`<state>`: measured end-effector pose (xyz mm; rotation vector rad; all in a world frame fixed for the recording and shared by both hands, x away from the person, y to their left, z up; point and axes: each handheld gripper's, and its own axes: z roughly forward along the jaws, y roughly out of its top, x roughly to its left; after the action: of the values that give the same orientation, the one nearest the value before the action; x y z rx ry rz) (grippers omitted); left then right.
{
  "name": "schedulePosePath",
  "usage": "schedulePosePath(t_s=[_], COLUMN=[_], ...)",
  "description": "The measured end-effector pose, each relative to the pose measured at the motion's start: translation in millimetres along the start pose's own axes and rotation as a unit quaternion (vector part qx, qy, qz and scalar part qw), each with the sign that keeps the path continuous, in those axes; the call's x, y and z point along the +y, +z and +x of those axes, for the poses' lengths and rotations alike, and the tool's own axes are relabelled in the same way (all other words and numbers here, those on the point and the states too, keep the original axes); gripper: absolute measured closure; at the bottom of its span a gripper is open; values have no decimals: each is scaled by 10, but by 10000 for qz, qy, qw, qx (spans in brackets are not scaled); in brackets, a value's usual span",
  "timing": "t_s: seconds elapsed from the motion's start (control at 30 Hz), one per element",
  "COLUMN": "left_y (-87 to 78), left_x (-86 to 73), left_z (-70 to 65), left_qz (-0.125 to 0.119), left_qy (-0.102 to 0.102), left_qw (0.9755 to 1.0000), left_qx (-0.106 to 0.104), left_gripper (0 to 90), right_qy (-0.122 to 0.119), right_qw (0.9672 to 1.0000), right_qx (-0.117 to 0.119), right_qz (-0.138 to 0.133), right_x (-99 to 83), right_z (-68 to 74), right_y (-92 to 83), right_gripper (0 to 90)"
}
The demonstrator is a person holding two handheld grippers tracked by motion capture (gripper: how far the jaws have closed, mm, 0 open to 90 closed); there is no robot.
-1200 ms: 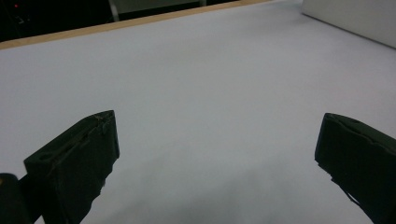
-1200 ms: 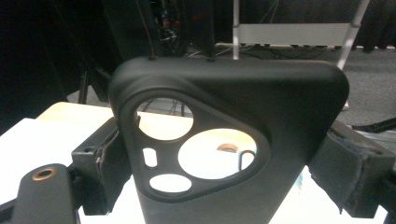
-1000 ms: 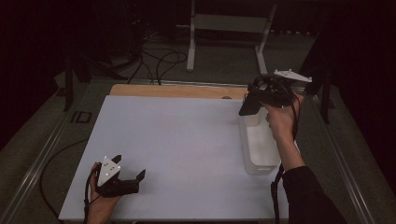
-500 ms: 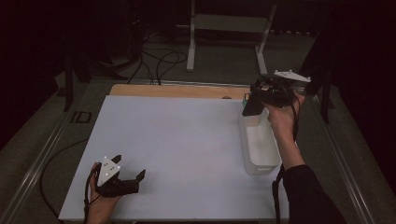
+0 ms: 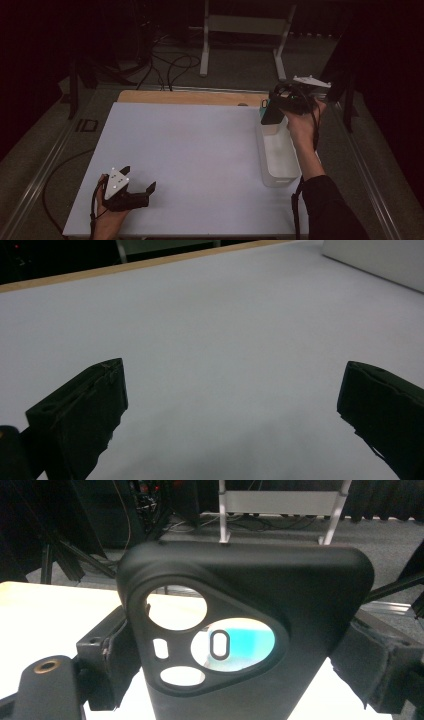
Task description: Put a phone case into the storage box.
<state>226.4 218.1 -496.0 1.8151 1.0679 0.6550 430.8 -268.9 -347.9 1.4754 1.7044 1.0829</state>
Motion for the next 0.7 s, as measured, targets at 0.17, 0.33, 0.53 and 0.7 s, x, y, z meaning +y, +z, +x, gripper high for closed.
schedulePosePath(t_s=[0.17, 0.33, 0.53, 0.7], left_y=[-2, -1, -5, -5], left_x=[0, 0, 0, 0], left_z=[0, -1, 3, 3], left_qz=[-8, -8, -18, -21], left_qy=[-10, -11, -18, -20], left_qw=[10000, 10000, 10000, 10000], left_qx=[6, 7, 18, 20], left_gripper=[3, 3, 3, 3], right_qy=[-16, 18, 5, 21], right_qw=[10000, 9999, 9998, 9996], right_qx=[-27, -63, -147, -185], right_qz=[28, 76, 158, 202], right_x=[-10, -26, -87, -123], right_z=[-6, -21, -58, -77], right_y=[21, 51, 108, 140], right_gripper=[139, 138, 138, 138])
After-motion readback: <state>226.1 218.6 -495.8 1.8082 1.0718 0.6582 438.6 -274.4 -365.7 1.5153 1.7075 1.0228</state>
